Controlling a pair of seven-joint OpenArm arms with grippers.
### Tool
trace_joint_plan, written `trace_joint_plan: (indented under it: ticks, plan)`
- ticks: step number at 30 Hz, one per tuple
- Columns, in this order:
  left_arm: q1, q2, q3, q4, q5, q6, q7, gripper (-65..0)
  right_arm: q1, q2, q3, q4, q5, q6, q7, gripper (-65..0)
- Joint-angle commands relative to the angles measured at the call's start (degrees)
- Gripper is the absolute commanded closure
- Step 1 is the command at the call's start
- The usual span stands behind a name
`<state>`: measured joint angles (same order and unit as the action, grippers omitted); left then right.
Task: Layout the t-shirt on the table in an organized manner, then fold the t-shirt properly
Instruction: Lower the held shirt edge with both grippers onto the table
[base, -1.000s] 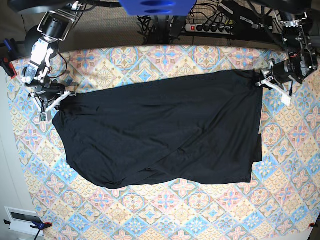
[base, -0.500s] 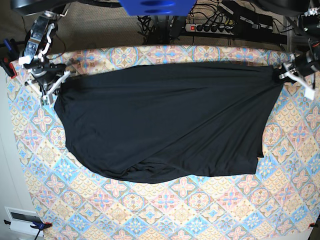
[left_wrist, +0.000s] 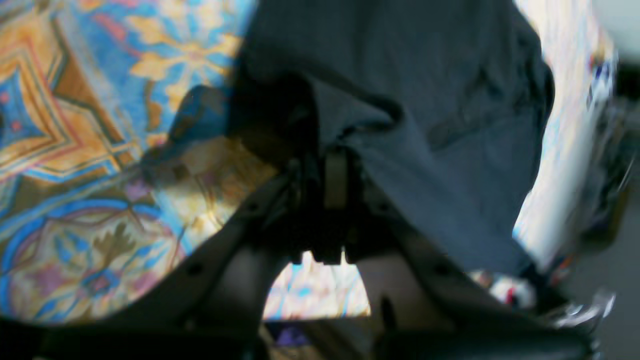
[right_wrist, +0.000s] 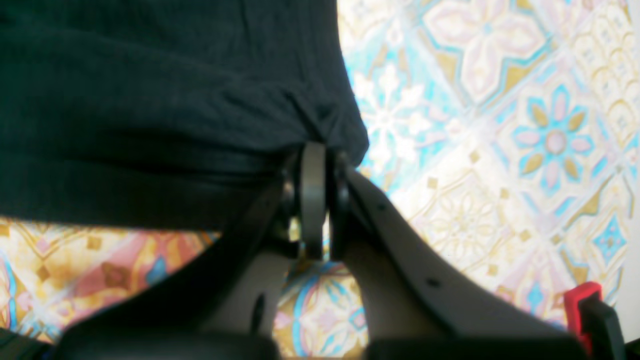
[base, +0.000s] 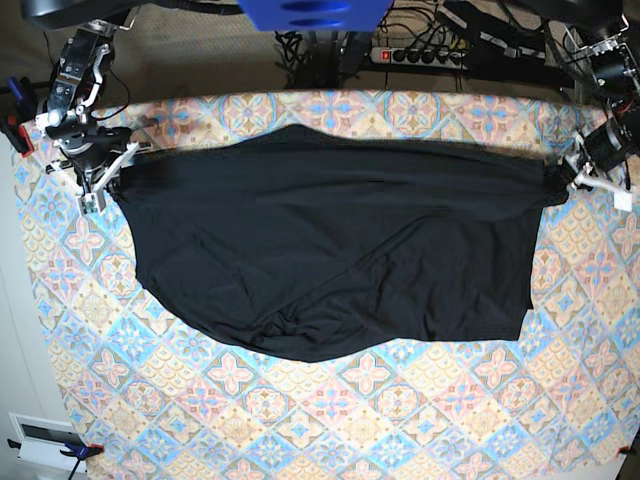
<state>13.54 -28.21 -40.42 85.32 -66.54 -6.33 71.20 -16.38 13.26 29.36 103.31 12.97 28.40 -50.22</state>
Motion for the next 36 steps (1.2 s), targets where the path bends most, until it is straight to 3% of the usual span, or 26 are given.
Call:
trace_joint_plan:
  ticks: [1, 4, 8, 22, 30, 36]
  plan:
    - [-1.72, -1.64, -0.67, -0.62, -1.46, -0.22, -1.35, 0.0, 0.43, 1.03, 0.48, 0.91, -0.09, -0.49, 0.85, -0.5]
    - [-5.23, -1.38, -0.67, -4.66, -1.10, -0.13, -1.44, 0.0, 2.36, 1.03, 0.31, 0.83, -0.09, -0.49, 0.85, -0.5]
    - [-9.63, -0.76, -0.67, -5.10, 5.05, -0.13, -1.53, 0.0, 8.16, 1.03, 0.13, 0.74, -0.09, -0.49, 0.85, -0.5]
    - [-17.98, 6.27, -0.15, -5.19, 21.31, -0.31, -3.55, 0.0, 8.78, 1.03, 0.04, -6.91, -0.18, -0.49, 1.12, -0.4]
    - [-18.33, 7.24, 2.14, -5.27, 23.07, -0.31, -11.46, 0.0, 9.04, 1.03, 0.04, -10.25, -0.18, -0.49, 1.38, -0.4]
    - [-18.42, 7.94, 2.23, -5.27, 23.33, -0.22, -16.21, 0.0, 15.02, 1.03, 0.04, -10.52, -0.18, -0.58, 1.38, -0.5]
